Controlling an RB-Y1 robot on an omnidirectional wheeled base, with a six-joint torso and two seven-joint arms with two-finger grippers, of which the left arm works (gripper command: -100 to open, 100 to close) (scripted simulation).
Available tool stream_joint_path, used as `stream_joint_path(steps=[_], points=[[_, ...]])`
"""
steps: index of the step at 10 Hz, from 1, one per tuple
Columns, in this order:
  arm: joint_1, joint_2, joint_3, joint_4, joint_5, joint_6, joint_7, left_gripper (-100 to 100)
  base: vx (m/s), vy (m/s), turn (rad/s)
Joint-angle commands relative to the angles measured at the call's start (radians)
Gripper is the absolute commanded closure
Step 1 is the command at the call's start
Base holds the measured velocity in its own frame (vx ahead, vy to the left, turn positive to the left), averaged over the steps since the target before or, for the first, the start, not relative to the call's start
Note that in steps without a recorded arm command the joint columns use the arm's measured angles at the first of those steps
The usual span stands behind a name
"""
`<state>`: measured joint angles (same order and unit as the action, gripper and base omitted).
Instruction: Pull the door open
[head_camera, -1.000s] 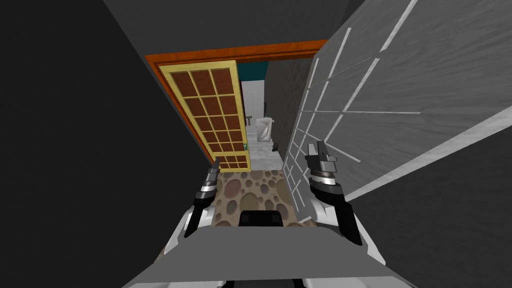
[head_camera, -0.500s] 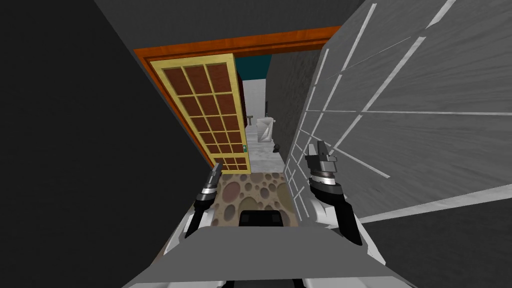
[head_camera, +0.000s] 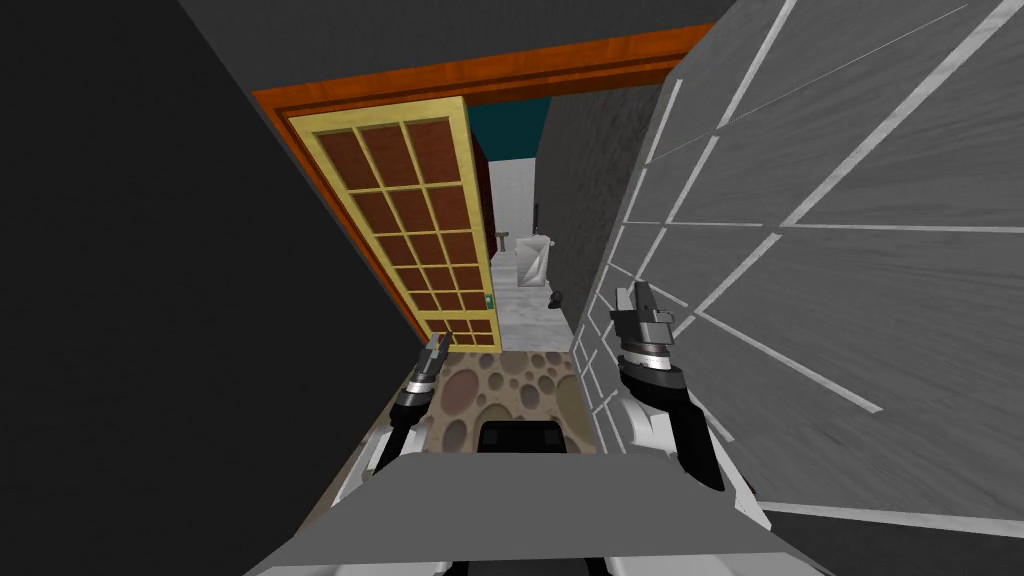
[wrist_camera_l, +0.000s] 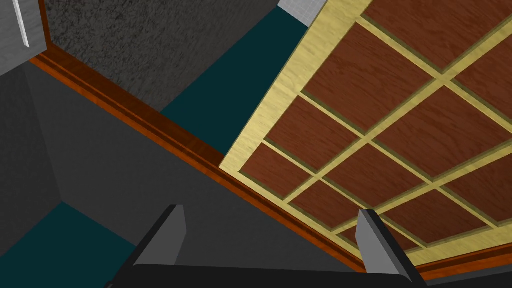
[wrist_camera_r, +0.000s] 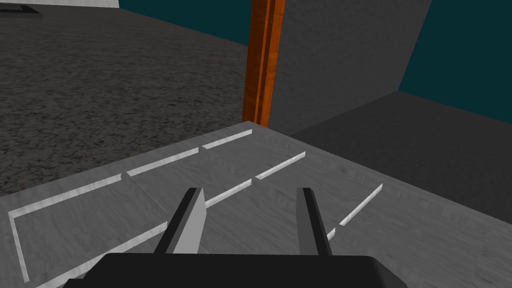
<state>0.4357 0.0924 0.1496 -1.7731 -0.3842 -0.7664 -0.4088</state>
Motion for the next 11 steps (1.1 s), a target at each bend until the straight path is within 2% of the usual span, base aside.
stream_joint_path(steps=[1, 4, 6, 7, 8, 11], points=[[-0.002, 0.003, 0.016, 0.038, -0.031, -0.023, -0.029, -100, 0.141, -0.057, 0.046], [-0.010, 0.001, 0.037, 0.099, -0.078, -0.056, -0.073, -100, 0.140, -0.040, 0.052], [-0.017, -0.002, 0.057, 0.161, -0.126, -0.090, -0.117, -100, 0.166, -0.046, 0.070], [-0.019, -0.003, 0.062, 0.176, -0.137, -0.098, -0.128, -100, 0.171, -0.037, 0.045], [-0.023, -0.006, 0.072, 0.207, -0.161, -0.114, -0.150, -100, 0.157, -0.041, 0.067], [-0.030, -0.012, 0.091, 0.266, -0.206, -0.147, -0.193, -100, 0.139, -0.036, 0.056]])
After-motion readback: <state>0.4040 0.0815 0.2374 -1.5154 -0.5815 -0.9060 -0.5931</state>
